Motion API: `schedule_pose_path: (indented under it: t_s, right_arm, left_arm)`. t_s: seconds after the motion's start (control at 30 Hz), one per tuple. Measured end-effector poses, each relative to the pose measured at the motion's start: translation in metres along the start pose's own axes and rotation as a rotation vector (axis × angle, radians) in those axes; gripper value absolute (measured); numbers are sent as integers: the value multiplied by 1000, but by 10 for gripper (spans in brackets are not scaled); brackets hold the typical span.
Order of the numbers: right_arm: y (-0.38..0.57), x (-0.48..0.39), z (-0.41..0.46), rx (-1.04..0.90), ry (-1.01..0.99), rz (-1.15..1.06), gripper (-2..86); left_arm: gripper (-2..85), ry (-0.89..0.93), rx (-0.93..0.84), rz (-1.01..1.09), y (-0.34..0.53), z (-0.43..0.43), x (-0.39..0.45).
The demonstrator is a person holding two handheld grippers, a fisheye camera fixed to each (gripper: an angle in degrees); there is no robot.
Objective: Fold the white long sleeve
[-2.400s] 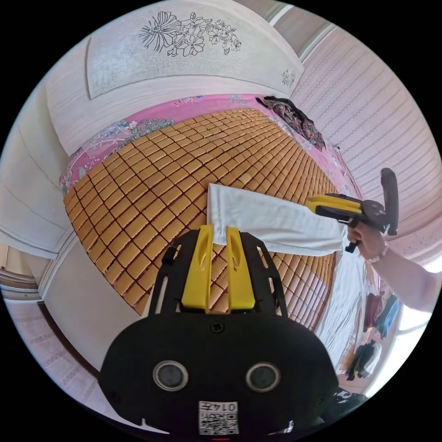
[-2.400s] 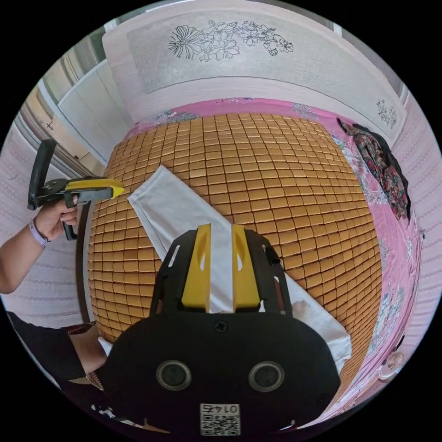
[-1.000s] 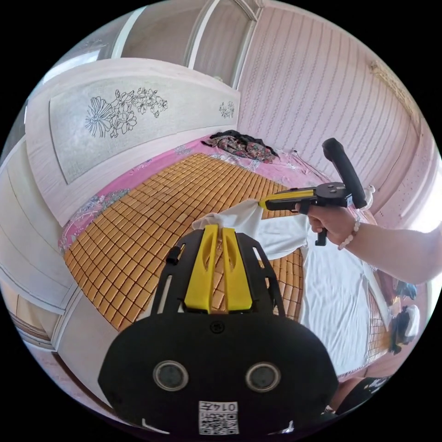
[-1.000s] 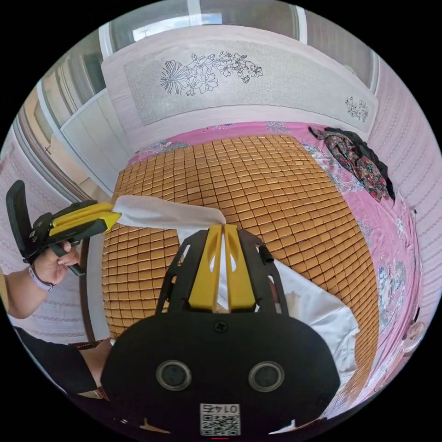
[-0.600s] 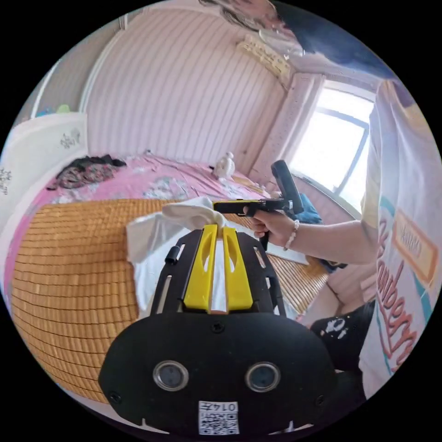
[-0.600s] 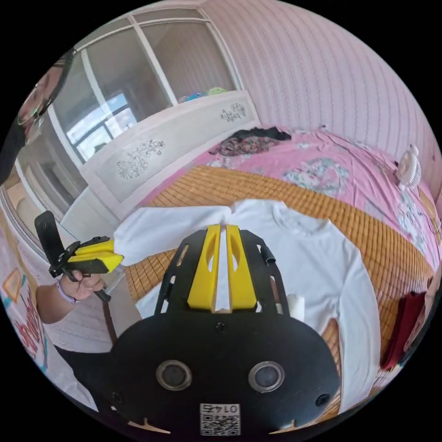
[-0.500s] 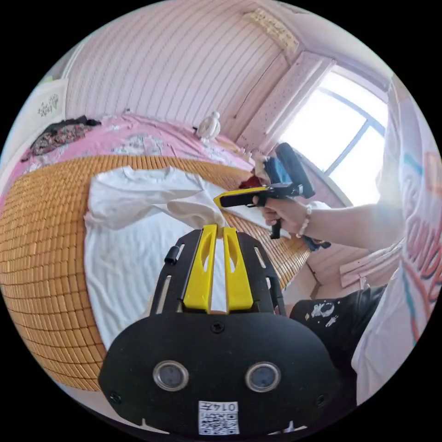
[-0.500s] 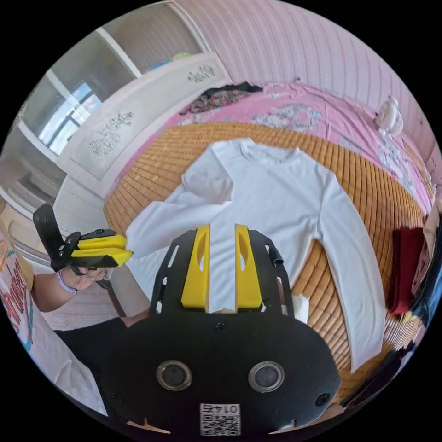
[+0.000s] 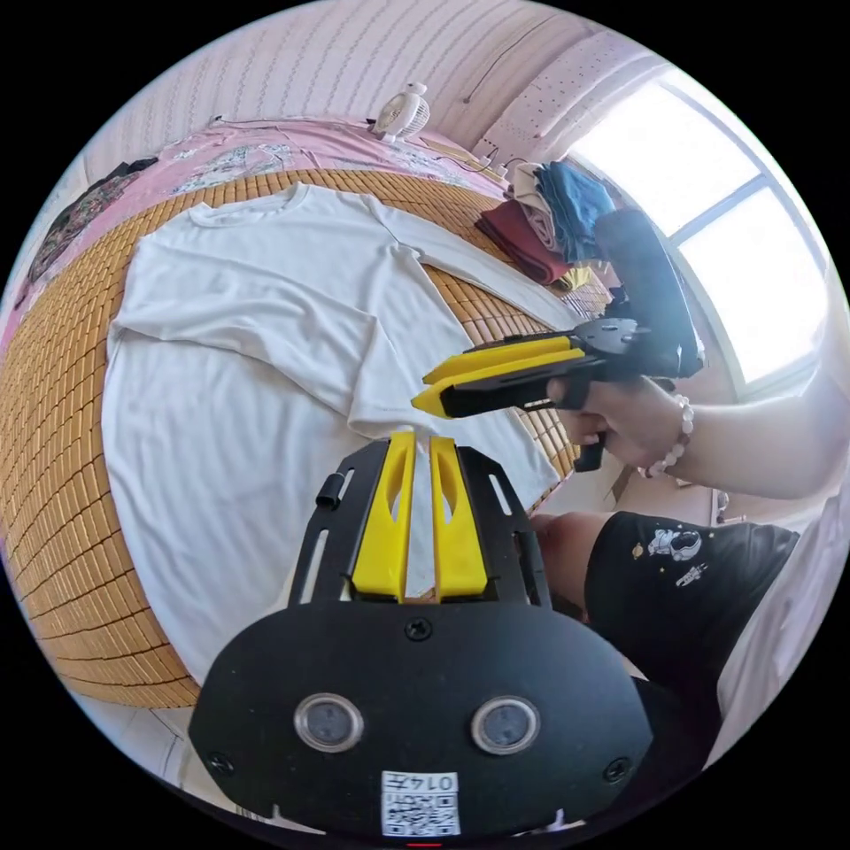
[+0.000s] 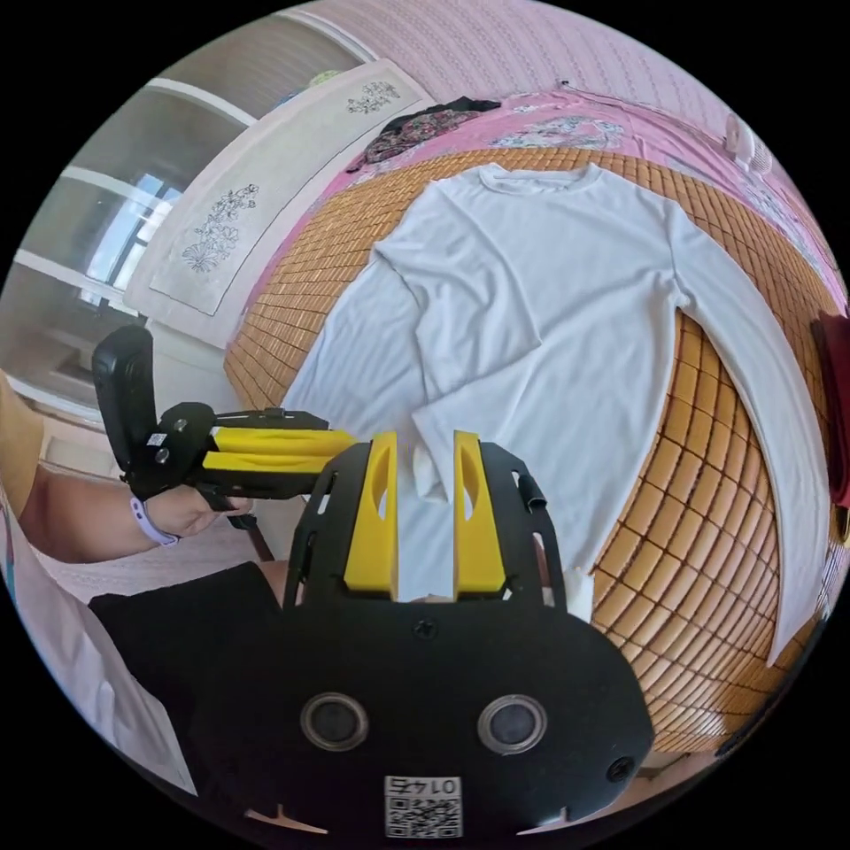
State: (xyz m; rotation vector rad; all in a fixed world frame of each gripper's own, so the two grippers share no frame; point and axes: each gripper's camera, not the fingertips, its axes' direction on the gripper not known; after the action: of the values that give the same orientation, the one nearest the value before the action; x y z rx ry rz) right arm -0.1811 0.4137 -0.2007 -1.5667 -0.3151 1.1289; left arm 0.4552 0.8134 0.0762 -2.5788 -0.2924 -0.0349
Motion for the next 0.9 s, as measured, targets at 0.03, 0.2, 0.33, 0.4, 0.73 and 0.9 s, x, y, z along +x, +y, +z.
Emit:
schedule_pose_path:
  t_s: [0.03,0.2,0.33,0.4,0.73,0.9]
  right_arm:
    - [-7,-3,8,11,-6,-32,95]
    - [-24,5,59,-120,113,-52,46]
    - [-8,15,28,-55,115,-1,9]
    - [8,23,8,-21,136,39,7]
    - [31,54,-6,-12,180,89,76]
    - [6,48,32,-112,256,54,29]
  left_arm:
    - [35,-41,-6,9,-4,2,0]
    - [50,-76,-81,-10,-26,26,8]
    - [53,-56,-73,23,-47,29,30]
    - [57,-41,-62,43,-55,28,39]
    - [79,-99,-116,173,-99,49,73]
    - [25,-174,-193,187,-104,65,76]
